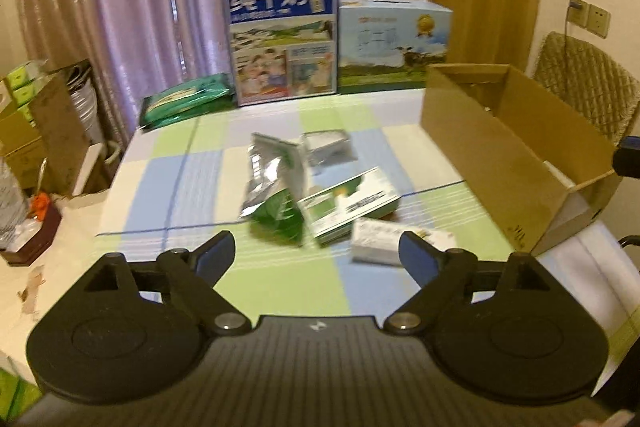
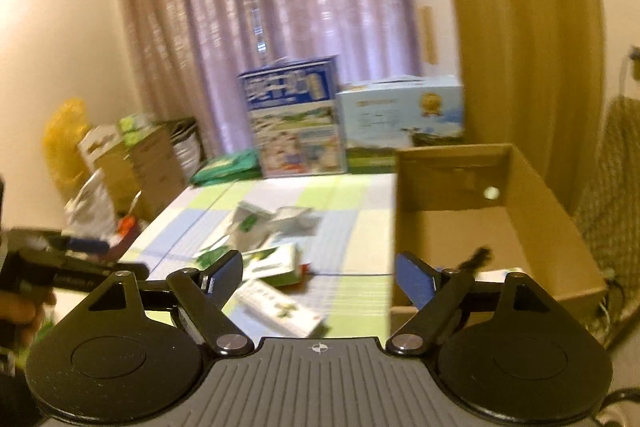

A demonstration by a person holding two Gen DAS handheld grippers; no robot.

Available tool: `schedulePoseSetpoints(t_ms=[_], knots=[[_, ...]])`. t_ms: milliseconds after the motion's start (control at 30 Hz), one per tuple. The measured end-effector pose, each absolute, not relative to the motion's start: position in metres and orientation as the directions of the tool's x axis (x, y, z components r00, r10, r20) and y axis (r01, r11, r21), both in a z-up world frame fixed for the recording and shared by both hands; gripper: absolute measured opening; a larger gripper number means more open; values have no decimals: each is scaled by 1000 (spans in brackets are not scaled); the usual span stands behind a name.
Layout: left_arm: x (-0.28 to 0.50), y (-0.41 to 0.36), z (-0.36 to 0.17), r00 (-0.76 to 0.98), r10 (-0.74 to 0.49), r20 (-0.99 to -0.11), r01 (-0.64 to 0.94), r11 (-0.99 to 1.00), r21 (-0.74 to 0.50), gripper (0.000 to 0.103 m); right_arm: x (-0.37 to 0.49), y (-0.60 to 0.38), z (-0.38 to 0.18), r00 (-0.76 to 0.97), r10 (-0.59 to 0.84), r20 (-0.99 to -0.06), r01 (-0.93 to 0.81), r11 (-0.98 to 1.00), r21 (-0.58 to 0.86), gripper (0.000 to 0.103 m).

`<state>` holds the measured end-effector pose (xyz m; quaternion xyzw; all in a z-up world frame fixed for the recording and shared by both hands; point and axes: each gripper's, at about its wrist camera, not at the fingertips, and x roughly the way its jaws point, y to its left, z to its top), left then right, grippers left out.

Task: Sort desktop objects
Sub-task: 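Bring both open tools back over the remaining boxes, then grasp the green mouth spray box with the left tool while the right tool grasps the white ointment box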

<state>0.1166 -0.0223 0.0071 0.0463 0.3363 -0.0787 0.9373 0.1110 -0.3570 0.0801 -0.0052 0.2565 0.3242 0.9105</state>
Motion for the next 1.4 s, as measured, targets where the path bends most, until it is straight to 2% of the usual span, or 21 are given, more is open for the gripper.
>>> schedulePoseSetpoints(t_ms=[167,400,500,667,800,1000,1100,1267,1400], knots=[[110,-2,-2,748,-121,-653,181,983,24,94,101,-334,64,610,607,-509,-649,751,119,87],[117,4,-19,715,-161,-680,240,971,22,96,105,-308,39,547,607,-576,-710,701,63,87],[126,4,-27,692,-205,-692,298,954,16,96,113,-299,29,520,602,-606,-736,676,39,87],[146,-3,-40,652,-241,-719,442,891,102,96,135,-275,12,464,582,-668,-801,598,-35,87],[169,-7,-52,606,-278,-745,551,822,142,96,161,-250,-11,390,524,-758,-849,522,-76,87],[213,-14,-66,555,-331,-763,678,712,183,95,187,-224,-34,335,454,-826,-896,424,-130,86],[233,-19,-72,530,-356,-770,721,667,187,95,198,-213,-40,318,431,-844,-910,389,-145,85],[257,-34,-86,521,-340,-783,779,566,272,89,222,-197,-54,280,400,-873,-918,376,-123,71],[269,-43,-97,504,-339,-794,822,470,321,87,233,-186,-66,258,367,-894,-927,355,-121,67]])
